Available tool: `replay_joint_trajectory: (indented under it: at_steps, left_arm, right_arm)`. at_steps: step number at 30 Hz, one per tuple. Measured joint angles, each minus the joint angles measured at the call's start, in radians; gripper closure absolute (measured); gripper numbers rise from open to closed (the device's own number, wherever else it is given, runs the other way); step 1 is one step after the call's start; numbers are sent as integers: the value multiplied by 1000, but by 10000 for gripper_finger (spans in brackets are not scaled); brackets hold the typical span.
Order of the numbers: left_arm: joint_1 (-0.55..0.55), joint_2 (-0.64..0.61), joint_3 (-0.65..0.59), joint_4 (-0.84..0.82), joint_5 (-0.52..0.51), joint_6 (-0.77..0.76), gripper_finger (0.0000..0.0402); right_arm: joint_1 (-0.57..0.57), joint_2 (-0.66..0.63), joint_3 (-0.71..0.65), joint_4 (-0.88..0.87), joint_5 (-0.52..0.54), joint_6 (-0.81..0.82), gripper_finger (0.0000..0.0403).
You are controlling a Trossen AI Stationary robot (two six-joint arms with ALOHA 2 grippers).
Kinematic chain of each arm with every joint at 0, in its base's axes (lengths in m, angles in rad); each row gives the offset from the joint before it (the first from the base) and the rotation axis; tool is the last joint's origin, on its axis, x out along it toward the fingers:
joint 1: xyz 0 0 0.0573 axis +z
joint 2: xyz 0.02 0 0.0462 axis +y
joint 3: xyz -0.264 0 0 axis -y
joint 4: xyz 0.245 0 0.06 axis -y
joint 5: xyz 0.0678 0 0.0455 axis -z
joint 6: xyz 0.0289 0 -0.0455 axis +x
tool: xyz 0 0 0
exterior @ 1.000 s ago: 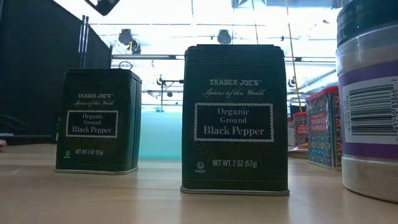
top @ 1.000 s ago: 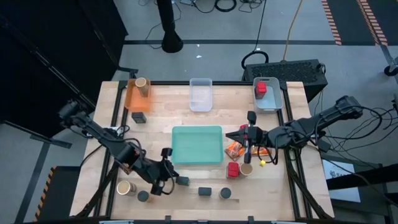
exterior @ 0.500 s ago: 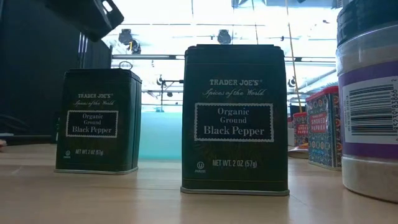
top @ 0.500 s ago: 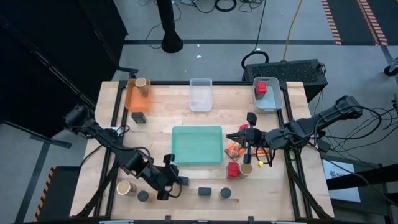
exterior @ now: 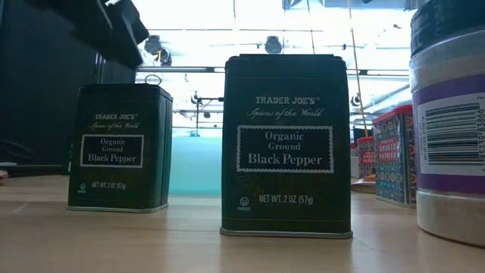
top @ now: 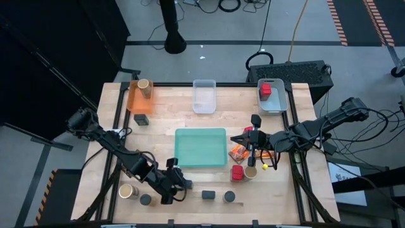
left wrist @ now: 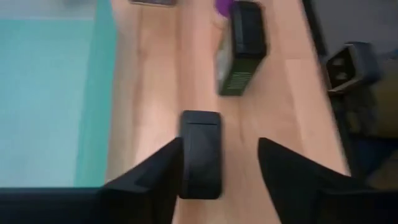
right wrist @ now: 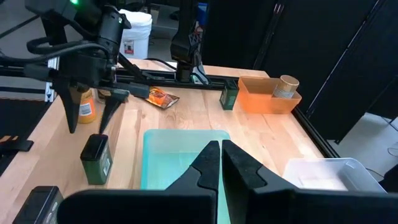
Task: Sort spices by type
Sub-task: Put the middle black spice can into the green bin
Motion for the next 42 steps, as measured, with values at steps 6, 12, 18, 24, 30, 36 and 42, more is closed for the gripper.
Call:
replay_joint_trajectory:
  at_steps: [6, 12, 18, 24, 30, 36, 42]
  left_arm:
    - [-3, 25, 0, 6, -36, 34, 137]
    - [-3, 49, 0, 6, -27, 29, 136]
    - [-3, 73, 0, 11, -15, 27, 136]
    - [-3, 97, 0, 25, 2, 27, 136]
    - [-3, 98, 0, 30, 3, 27, 136]
    - [-3, 98, -3, 32, 3, 26, 136]
    - [-1, 98, -3, 31, 3, 26, 136]
  right_arm:
    - [0, 0, 0, 0, 0, 0, 403]
    - [0, 0, 0, -3, 0, 0, 403]
    - [0, 0, 0, -3, 0, 0, 403]
    - [0, 0, 0, -3, 0, 0, 403]
    - [0, 0, 0, -3, 0, 0, 403]
    - [0, 0, 0, -3, 0, 0, 403]
    - [0, 0, 0, -2, 0, 0, 403]
